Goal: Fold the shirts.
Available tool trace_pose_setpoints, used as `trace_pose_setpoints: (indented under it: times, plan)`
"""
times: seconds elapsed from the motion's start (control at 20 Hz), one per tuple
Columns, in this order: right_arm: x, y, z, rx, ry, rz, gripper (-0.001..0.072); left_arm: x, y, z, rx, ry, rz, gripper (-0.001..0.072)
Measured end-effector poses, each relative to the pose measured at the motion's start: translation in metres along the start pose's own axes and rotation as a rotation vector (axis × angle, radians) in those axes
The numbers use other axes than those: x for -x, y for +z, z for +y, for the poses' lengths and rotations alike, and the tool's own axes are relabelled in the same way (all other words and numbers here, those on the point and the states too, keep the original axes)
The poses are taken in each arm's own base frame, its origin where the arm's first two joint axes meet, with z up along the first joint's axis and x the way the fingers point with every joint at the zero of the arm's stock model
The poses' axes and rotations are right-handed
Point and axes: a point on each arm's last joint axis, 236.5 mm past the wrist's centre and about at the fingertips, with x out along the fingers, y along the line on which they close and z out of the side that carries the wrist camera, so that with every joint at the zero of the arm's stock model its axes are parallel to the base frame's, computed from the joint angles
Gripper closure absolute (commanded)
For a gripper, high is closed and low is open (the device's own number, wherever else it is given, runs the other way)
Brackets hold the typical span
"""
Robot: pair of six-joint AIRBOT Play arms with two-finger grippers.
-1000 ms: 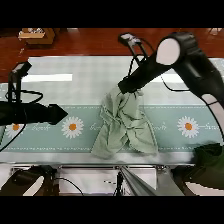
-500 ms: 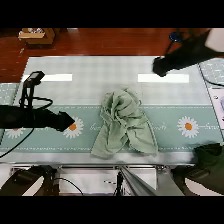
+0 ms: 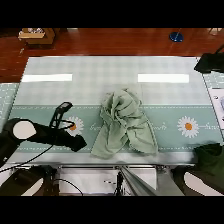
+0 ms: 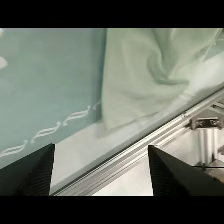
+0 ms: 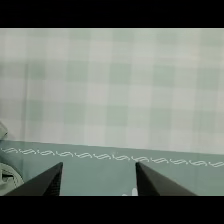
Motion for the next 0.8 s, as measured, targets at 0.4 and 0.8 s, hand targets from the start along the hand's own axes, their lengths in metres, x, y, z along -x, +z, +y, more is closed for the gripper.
trace_pose_setpoints:
  times: [0.4,0.8]
  plan:
    - [-0.046,-0.047,0.022,-0.022,0.166,0.126,0.0178,-0.053,-0.006,-0.004,0.086,-0.123,0.107,-0.0009]
    - [-0.055,-0.058,0.041,-0.037,0.253,0.152,0.0178,-0.092,-0.013,-0.019,0.178,-0.232,0.203,0.0187]
